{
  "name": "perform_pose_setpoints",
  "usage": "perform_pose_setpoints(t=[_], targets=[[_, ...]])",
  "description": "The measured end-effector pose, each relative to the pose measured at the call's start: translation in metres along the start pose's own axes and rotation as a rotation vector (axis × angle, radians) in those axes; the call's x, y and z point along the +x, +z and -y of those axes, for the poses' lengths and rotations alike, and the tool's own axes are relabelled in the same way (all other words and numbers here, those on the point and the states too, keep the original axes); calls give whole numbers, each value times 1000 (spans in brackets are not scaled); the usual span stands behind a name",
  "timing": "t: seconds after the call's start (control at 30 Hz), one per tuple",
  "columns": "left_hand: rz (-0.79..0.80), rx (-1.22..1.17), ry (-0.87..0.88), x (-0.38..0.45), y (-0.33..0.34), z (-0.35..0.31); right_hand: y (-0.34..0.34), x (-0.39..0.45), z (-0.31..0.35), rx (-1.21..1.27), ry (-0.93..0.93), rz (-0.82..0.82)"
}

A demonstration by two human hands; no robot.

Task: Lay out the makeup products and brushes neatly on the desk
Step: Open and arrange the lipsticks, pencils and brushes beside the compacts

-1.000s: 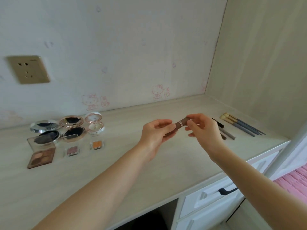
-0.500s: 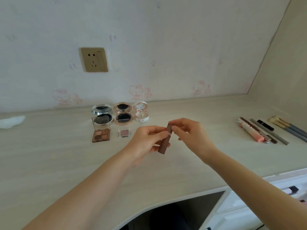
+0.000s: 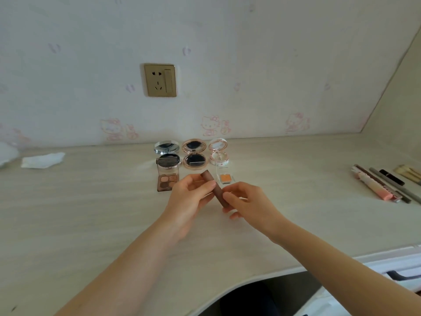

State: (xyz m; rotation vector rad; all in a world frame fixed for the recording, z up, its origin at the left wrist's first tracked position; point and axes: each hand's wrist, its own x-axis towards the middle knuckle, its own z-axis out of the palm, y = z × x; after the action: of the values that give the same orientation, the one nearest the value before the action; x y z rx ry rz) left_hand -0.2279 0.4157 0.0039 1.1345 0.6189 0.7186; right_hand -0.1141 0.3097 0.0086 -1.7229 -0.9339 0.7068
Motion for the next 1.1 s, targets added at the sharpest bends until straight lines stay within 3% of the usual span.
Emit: perform_pose_setpoints(t=[0.27, 0.43, 0.7, 1.1], targets=[[-1, 66, 59, -2, -16, 5, -6, 3, 0, 64, 26, -19], [13, 570, 236, 0, -17, 9, -11, 8, 0, 524, 166, -96], [126, 861, 371, -7, -11, 21, 10, 7, -1, 385, 22, -94], [161, 937, 445, -12, -9, 12, 12, 1, 12, 320, -59, -78]])
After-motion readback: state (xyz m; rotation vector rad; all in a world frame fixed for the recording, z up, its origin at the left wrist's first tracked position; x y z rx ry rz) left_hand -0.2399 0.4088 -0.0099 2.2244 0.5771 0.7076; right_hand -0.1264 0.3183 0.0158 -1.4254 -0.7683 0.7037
